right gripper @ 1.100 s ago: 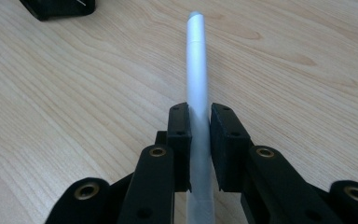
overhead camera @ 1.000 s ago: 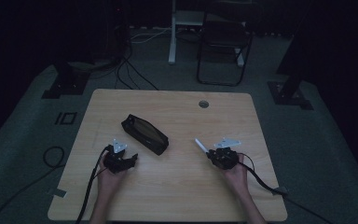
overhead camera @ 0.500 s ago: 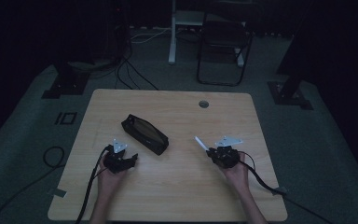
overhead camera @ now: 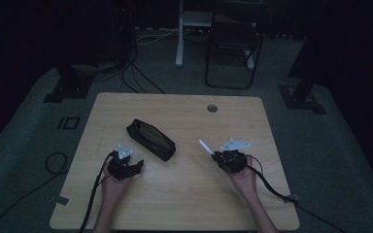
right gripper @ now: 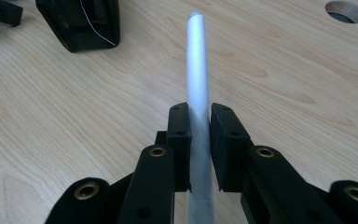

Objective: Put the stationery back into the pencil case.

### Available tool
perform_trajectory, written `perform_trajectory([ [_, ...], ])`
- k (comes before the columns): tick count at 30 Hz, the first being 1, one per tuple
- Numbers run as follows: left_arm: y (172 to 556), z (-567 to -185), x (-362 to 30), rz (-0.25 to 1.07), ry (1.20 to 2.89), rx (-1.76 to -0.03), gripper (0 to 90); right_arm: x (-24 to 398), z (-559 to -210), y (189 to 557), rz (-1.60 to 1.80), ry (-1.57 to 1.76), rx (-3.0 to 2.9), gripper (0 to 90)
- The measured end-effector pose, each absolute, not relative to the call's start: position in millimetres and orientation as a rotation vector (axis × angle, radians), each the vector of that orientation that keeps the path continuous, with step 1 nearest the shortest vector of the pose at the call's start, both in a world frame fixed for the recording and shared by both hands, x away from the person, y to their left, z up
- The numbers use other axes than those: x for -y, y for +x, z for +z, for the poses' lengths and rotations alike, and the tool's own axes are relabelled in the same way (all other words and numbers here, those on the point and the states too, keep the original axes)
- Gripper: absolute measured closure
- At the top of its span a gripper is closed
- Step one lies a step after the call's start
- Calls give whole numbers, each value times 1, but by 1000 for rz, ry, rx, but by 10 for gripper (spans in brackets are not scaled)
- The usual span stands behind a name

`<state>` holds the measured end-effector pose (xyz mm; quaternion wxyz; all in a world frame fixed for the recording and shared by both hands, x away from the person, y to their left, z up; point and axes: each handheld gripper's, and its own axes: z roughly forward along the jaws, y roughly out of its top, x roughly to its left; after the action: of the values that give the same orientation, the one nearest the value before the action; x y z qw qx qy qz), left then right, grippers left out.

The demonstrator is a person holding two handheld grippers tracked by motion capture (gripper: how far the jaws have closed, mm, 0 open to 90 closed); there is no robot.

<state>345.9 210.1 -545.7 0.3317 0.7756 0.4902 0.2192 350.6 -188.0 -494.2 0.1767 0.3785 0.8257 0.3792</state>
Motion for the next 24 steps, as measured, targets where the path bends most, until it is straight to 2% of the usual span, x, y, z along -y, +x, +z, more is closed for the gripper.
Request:
perform_trajectory([
  [24,346,-546,-210,571,2027,-1281,362,169,-477,353,1099,987,-2346,786],
])
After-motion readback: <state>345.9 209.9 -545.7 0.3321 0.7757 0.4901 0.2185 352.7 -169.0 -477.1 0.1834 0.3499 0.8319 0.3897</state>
